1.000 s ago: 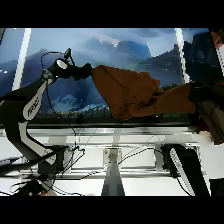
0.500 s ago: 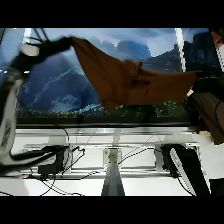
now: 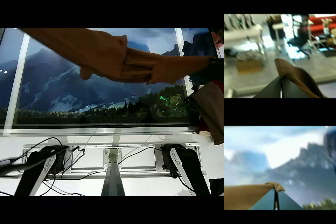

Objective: Fold the clothes and pants, and hang the long-sleeved shirts on hangers.

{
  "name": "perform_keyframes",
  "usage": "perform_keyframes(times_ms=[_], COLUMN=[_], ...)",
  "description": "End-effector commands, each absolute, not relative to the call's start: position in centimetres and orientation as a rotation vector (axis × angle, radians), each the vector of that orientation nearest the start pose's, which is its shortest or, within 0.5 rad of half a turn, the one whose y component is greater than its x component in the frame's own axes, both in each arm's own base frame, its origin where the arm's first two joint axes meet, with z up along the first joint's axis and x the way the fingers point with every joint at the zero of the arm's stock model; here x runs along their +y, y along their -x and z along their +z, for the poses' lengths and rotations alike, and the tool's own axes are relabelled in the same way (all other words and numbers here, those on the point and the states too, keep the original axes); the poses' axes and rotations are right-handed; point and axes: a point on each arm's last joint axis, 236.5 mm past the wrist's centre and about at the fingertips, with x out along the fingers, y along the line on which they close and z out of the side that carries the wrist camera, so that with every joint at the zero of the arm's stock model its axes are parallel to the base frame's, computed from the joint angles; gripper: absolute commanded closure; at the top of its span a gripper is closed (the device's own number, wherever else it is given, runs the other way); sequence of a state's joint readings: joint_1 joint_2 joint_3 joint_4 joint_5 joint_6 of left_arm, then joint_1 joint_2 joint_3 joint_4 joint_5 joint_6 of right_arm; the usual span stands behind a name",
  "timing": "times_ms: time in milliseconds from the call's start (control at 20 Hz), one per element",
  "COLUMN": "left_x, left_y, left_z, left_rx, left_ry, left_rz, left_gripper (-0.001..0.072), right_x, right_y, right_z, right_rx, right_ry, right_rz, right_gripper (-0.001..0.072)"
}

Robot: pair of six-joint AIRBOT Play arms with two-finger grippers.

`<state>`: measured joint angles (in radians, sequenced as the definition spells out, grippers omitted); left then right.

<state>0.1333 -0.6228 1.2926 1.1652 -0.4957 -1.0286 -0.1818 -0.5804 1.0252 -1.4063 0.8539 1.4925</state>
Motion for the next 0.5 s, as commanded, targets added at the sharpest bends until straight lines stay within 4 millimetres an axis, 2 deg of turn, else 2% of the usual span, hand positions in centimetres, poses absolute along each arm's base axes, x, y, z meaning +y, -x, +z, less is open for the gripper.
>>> perform_keyframes(times_ms=[0,100,200,300,400,450], left_x=[1.1,2.7,4.4,5.2,5.5,5.6], left_y=[-23.9,-22.8,-22.7,-23.0,-24.1,-24.9], left_z=[48.3,46.1,42.9,39.8,36.3,33.8], left_rx=[-0.273,-0.171,-0.032,0.093,0.220,0.301], left_ry=[-0.348,-0.272,-0.175,-0.126,-0.084,-0.046], left_rz=[0.087,0.142,0.195,0.215,0.212,0.213], left_gripper=[0.0702,0.0702,0.0702,0.0702,0.0702,0.0702], right_x=[-2.4,-2.1,-1.8,-1.9,-2.1,-2.3], right_y=[-31.5,-30.3,-29.0,-28.0,-27.7,-28.1], right_z=[31.0,33.0,34.5,35.9,36.1,35.7], right_rx=[0.263,0.223,0.192,0.152,0.147,0.163], right_ry=[-0.116,-0.099,-0.090,-0.075,-0.062,-0.059], right_rz=[-0.047,-0.042,-0.038,-0.047,-0.059,-0.065], right_gripper=[0.0699,0.0699,0.0699,0.0699,0.0699,0.0699])
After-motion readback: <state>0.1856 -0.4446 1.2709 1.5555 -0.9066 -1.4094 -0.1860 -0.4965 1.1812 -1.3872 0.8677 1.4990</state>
